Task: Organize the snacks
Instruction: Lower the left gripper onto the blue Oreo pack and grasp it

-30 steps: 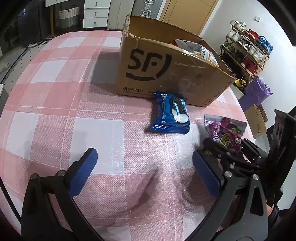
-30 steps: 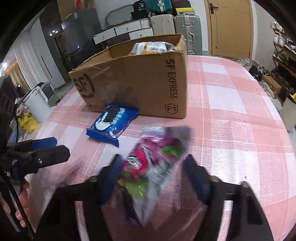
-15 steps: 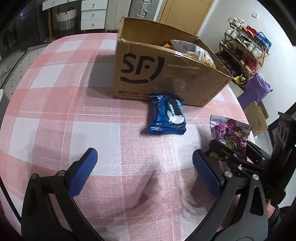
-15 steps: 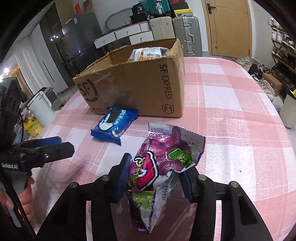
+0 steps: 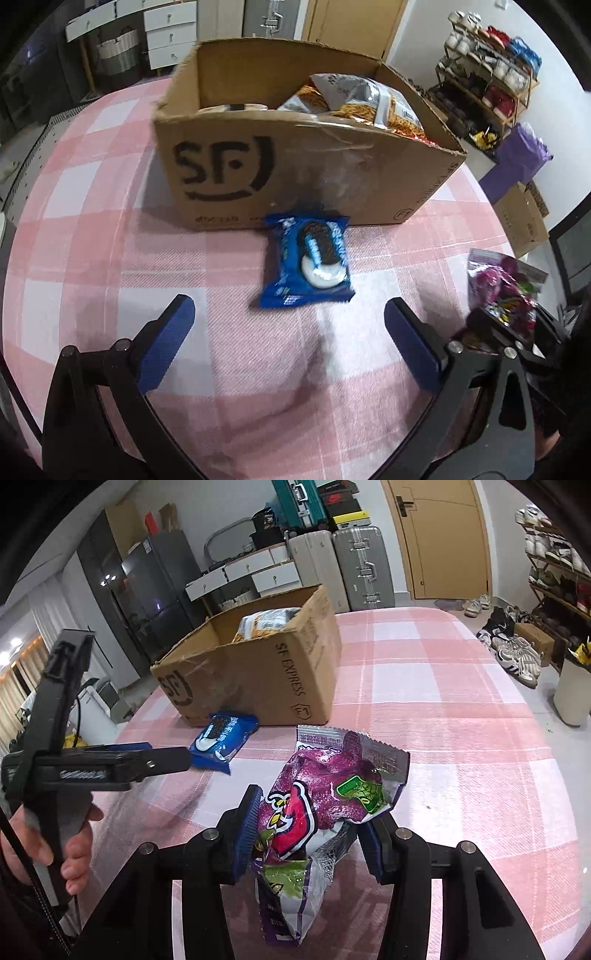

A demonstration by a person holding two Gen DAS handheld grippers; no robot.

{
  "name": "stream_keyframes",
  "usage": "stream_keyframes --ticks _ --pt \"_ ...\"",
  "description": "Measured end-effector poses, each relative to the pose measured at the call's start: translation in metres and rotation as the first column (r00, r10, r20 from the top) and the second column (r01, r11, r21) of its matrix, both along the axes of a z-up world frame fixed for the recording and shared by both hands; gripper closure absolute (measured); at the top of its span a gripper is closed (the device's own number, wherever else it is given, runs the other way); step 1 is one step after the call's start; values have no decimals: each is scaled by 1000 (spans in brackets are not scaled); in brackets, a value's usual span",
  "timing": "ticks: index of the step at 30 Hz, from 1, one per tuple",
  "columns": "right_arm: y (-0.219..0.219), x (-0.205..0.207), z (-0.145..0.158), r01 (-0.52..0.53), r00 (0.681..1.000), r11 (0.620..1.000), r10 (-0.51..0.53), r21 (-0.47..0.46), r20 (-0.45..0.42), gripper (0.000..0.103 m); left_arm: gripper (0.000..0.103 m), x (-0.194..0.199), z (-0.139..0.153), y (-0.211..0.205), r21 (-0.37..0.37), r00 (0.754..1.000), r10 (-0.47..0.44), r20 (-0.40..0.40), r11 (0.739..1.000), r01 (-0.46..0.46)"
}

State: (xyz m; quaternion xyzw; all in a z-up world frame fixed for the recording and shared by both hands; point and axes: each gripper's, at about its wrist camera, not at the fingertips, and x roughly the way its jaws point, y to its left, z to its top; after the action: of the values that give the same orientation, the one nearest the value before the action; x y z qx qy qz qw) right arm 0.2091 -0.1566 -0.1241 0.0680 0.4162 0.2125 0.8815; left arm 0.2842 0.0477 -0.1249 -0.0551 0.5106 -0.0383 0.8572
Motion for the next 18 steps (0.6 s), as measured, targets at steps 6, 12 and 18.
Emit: stream_keyframes --ticks 6,12,18 --pt "-16 -6 2 34 999 999 -34 2 1 54 1 27 -4 -11 64 1000 17 -16 998 -16" --pt "-27 -10 4 51 999 999 -51 -1 3 53 1 45 -10 -17 84 999 15 -32 996 -12" --pt "-30 -10 4 58 998 998 -58 -8 -1 53 1 52 -12 -33 106 999 -1 -46 994 6"
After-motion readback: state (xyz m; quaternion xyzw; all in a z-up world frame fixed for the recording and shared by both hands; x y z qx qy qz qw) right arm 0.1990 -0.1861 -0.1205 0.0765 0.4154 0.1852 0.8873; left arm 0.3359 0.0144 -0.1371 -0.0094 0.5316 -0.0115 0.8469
